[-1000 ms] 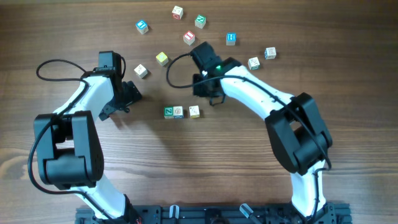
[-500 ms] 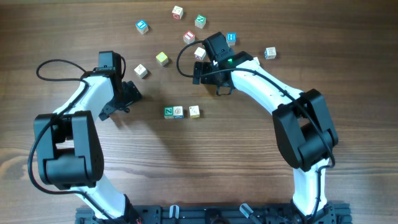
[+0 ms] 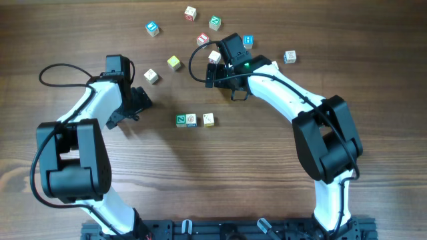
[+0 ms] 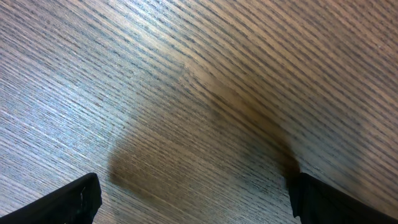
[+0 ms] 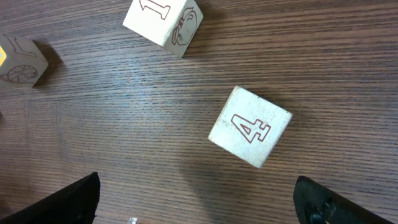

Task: Form a horizontal line

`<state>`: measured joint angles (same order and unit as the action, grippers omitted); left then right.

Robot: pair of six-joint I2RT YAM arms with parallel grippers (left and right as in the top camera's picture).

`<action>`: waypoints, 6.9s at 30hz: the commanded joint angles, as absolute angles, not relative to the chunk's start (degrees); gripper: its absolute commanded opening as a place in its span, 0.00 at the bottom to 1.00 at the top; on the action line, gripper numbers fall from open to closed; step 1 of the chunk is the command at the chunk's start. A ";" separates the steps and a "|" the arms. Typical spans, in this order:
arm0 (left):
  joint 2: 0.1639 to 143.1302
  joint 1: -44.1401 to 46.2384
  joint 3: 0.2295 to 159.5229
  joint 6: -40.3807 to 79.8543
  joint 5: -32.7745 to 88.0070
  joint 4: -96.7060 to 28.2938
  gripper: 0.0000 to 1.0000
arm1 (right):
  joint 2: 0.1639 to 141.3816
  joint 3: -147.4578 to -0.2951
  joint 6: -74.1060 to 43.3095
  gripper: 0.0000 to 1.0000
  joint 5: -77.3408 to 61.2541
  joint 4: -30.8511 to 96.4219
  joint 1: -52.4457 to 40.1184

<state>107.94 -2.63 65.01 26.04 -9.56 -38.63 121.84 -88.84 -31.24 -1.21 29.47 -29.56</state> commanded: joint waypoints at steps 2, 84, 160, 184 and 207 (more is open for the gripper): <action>108.55 -2.48 64.73 26.17 -9.93 -38.83 1.00 | 123.22 -88.49 -30.87 1.00 -0.43 29.15 -29.65; 108.55 -2.48 64.73 26.17 -9.93 -38.81 1.00 | 123.24 -83.64 -40.73 0.08 -21.12 44.10 -31.33; 108.55 -2.48 64.73 26.17 -9.93 -38.59 1.00 | 123.24 -83.64 -50.98 0.06 -23.92 40.07 -34.98; 108.55 -2.48 64.73 26.17 -9.93 -38.59 1.00 | 122.80 -136.38 -10.48 1.00 3.05 57.21 -25.26; 108.55 -2.48 64.73 26.17 -9.93 -38.59 1.00 | 148.97 -134.58 -10.48 0.99 -5.02 60.45 -25.30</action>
<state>107.94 -2.63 65.01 26.04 -9.56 -38.54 147.48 -135.28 -11.20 -5.13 58.41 -25.06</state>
